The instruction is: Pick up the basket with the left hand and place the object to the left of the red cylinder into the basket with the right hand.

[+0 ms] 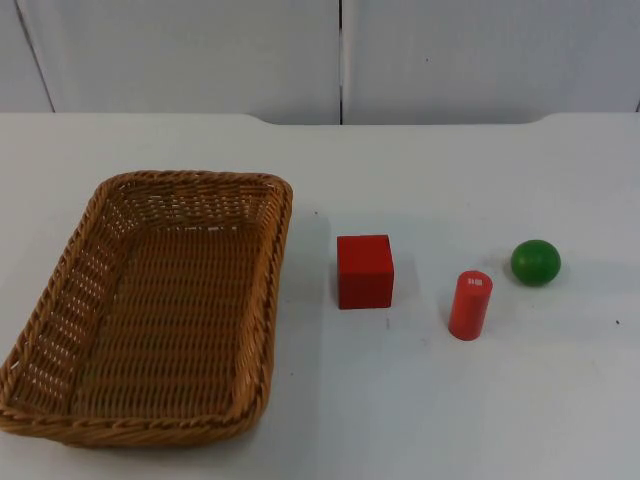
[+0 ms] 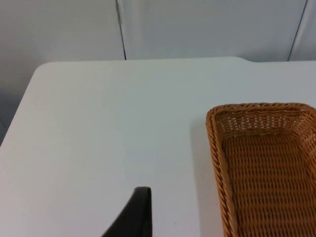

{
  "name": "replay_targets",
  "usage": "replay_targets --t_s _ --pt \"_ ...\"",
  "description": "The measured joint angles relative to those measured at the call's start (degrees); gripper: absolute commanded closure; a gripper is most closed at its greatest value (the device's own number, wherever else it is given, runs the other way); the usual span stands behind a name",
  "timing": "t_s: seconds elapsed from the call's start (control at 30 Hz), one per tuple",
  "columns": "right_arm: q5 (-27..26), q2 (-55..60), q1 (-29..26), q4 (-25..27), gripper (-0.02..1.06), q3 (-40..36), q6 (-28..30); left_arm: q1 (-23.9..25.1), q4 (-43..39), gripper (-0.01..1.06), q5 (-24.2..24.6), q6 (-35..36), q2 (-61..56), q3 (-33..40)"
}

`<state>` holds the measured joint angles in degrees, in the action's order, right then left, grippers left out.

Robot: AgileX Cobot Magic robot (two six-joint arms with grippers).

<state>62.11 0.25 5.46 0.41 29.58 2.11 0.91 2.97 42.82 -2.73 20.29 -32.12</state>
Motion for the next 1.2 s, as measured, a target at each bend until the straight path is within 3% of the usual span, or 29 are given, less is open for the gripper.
replay_targets --t_s 0.3,0.5,0.8,1.2 --pt "-0.2 0.0 0.0 -0.4 -0.01 0.0 0.3 0.0 0.1 0.0 -0.1 0.0 2.4 0.0" --pt "-4.8 0.7 0.0 -0.4 -0.01 3.5 0.2 0.0 0.1 0.0 -0.1 0.0 2.4 -0.3" --pt "-11.7 14.8 0.0 -0.4 -0.01 11.5 0.9 0.0 1.4 0.0 -0.1 0.0 2.4 -0.5" --pt "-16.0 27.8 0.0 -0.4 -0.01 14.0 2.0 0.0 1.8 0.0 -0.1 0.0 2.4 -0.5"
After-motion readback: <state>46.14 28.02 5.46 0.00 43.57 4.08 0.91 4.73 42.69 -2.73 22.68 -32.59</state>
